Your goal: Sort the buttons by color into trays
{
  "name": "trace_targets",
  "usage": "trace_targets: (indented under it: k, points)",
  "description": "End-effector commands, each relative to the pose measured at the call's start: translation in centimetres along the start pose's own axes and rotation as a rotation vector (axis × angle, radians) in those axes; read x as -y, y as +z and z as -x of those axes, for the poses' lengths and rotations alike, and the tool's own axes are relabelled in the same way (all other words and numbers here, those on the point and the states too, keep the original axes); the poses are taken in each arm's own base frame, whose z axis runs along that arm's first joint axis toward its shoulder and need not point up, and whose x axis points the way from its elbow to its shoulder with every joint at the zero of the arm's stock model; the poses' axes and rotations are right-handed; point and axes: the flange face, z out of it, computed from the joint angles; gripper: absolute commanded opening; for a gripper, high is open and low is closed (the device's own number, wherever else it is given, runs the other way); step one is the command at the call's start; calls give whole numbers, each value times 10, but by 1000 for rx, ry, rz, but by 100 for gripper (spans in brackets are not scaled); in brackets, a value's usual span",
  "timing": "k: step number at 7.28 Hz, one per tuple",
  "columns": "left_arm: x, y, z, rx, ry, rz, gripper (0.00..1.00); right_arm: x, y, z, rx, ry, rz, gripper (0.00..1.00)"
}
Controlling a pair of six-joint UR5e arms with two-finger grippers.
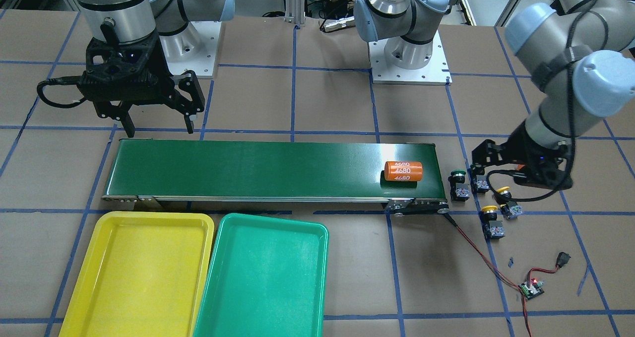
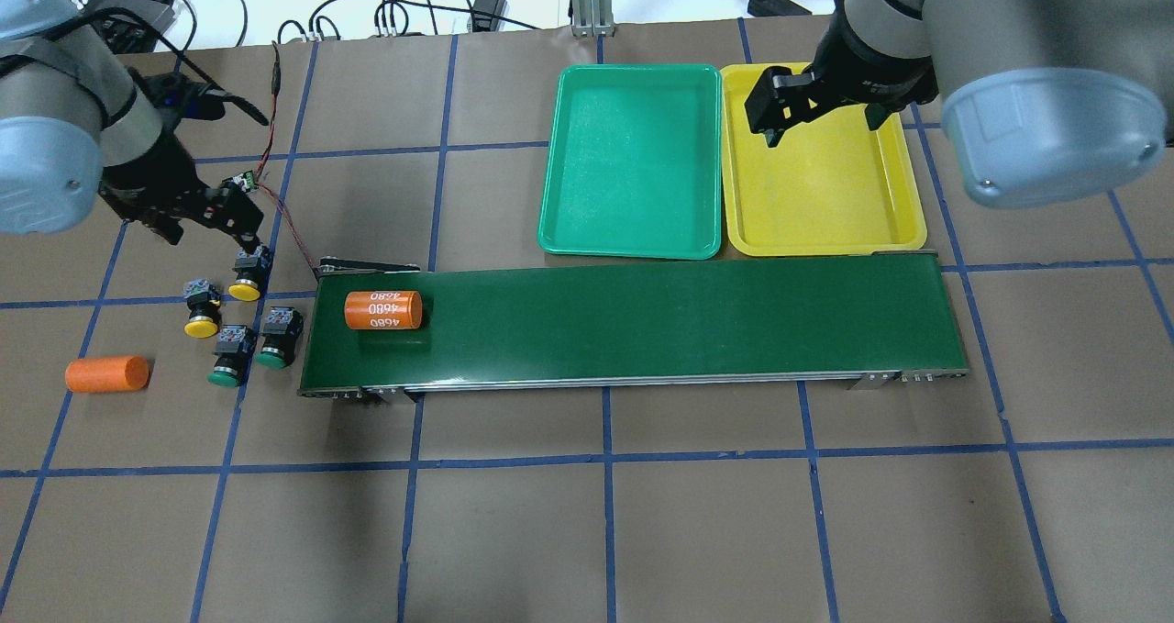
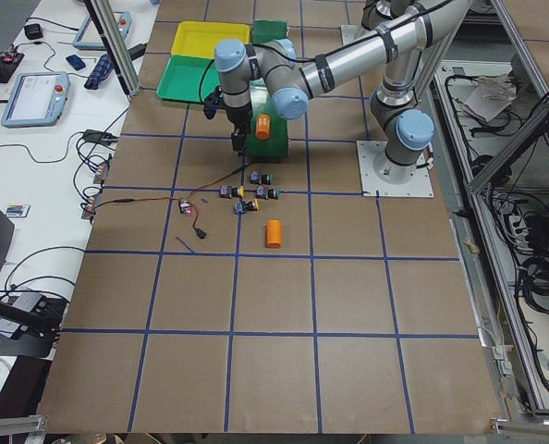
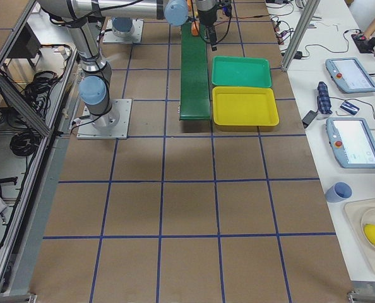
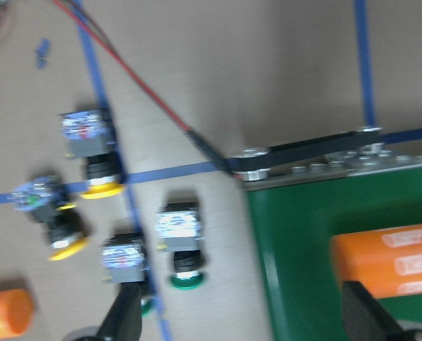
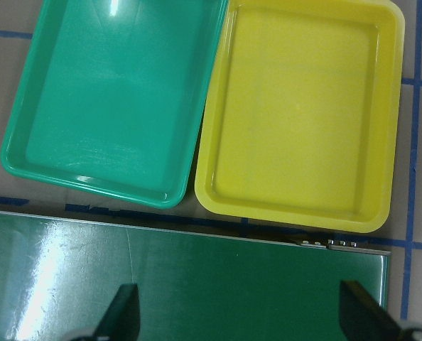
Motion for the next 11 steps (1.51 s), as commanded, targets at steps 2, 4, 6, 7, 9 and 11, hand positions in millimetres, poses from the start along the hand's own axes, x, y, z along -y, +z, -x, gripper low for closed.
trace_targets:
  k: [2,4,6,7,9,11]
  points:
    - [-48,57,138,-36,0,29,100,0,1,0,2,-2,1,100]
    - [-61,100,173,-90,-45,73,100,0,0,0,-2,-2,-1,100]
    - [-65,124,183,-123,-64,100,100,0,1,0,0,0,1,100]
    - [-65,128,184,-130,-66,104,100,0,1,0,0,0,1,100]
    - [-69,136,190,-144,-92,114,100,0,1,0,2,1,1,100]
    - [-69,148,192,-153,-92,132,100,0,1,0,2,1,1,100]
